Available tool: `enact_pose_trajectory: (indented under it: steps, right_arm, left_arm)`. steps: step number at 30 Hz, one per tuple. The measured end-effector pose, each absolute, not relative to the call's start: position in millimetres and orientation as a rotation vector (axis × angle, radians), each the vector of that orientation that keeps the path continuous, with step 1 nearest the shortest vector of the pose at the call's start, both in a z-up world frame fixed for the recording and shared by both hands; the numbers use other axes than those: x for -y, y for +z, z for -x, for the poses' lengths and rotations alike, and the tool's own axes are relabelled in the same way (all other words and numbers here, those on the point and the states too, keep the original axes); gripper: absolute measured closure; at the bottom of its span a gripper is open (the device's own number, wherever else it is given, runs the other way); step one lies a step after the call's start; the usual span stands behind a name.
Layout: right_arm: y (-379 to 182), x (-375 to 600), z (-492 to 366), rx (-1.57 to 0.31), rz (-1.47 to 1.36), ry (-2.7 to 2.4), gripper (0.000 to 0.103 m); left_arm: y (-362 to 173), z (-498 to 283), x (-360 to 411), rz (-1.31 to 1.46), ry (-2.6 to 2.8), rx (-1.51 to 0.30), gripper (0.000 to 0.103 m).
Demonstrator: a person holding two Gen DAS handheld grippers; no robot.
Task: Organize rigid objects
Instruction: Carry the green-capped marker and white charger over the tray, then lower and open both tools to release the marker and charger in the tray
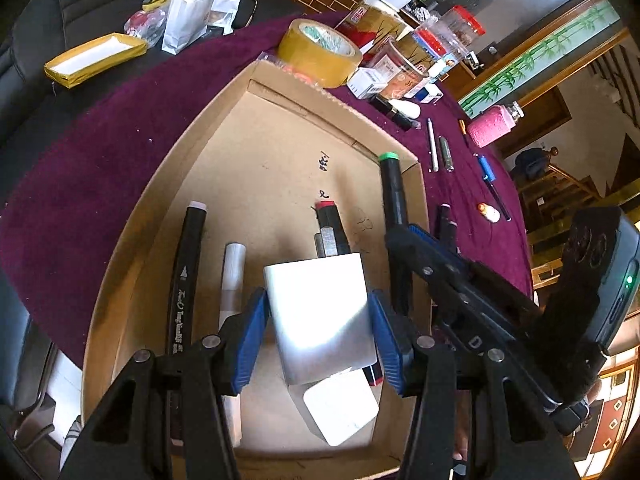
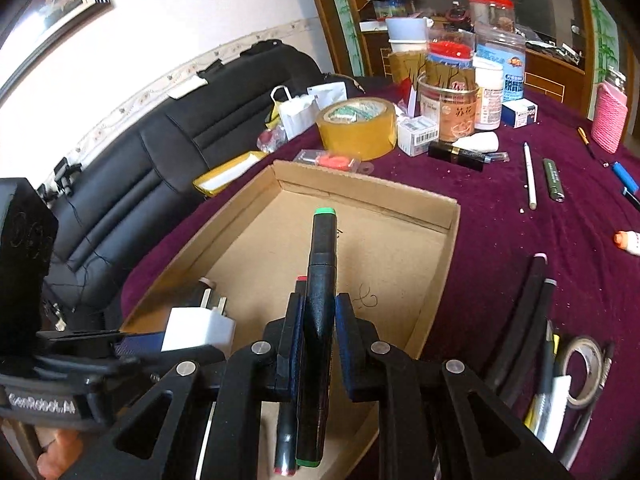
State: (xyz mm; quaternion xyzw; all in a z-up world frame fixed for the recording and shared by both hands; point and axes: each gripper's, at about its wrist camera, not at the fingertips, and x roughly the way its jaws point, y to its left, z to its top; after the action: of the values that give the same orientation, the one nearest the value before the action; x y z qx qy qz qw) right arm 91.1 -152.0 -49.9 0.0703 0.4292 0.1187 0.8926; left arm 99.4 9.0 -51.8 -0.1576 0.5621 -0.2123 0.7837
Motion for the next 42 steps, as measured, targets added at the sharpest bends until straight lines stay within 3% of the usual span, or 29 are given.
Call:
enact_pose_trajectory:
  steps: [15, 35, 38, 40, 42]
  right_arm:
    - [-82, 150, -111, -0.962, -0.112, 0.229, 0.086]
    - [-82, 161, -110, -0.958, -0.129, 0.288, 0.085]
    - [-82, 161, -111, -0.957, -0.126, 0.296, 0.084]
    - [-82, 164, -110, -0.954, -0.149, 0.312, 0.083]
    - [-81, 168, -109, -0.948, -0.182, 0.335, 0.077]
  left_arm:
    - [-69, -112, 6, 0.234, -0.366, -1.241, 0.052]
    - [-69, -106, 21, 0.090, -0.347, -1.206, 0.052]
    - [-69, -106, 20, 0.094, -0.350, -1.206, 0.047]
    - [-69, -105, 17, 0.117, -0.339, -1.205, 0.038]
    - [-68, -102, 13, 0.144, -0.335, -1.205, 0.036]
